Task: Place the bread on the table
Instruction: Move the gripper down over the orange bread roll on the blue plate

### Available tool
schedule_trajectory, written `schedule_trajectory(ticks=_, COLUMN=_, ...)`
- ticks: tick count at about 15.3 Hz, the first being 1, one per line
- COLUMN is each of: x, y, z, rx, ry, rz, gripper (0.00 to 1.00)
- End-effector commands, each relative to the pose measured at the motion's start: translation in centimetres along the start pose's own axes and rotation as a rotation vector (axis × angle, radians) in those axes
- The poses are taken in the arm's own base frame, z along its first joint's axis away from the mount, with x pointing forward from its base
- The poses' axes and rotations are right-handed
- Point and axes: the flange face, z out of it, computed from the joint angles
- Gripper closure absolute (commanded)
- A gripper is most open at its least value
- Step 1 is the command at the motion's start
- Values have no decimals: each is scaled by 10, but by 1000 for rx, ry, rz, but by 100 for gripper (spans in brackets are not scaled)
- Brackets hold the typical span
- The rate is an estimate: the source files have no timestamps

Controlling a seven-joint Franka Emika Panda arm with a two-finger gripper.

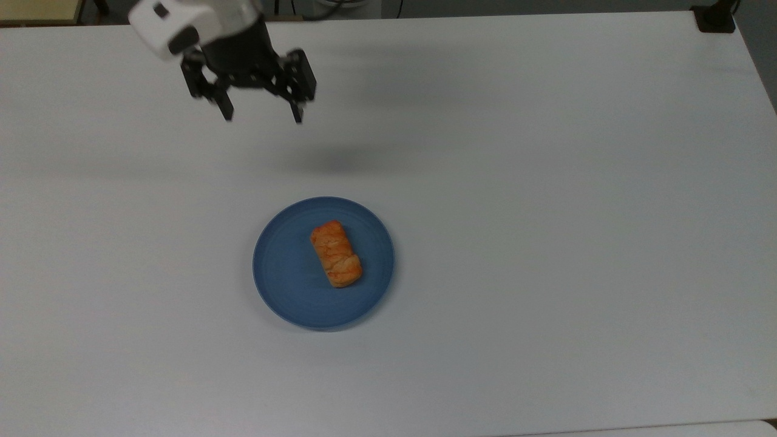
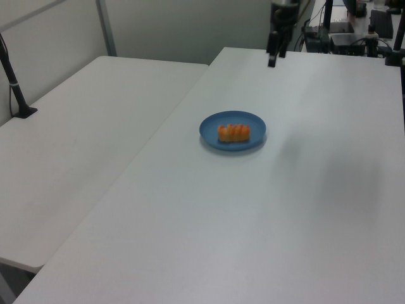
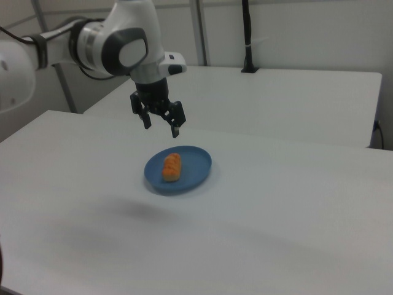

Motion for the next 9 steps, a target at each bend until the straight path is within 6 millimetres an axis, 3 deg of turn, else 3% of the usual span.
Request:
schedule_trajectory(ticks=1, x=42, y=-27, z=56, rx=-2, ry=36, rz=-66, gripper=0)
schedule_trajectory(ticks=6, x=64, y=-61, z=139, rx=-23, ry=80, rz=-121, gripper=0)
schedule_trajectory(ticks=9, x=69, y=-70, z=172, rx=-38, ry=101, rz=-143, gripper=0)
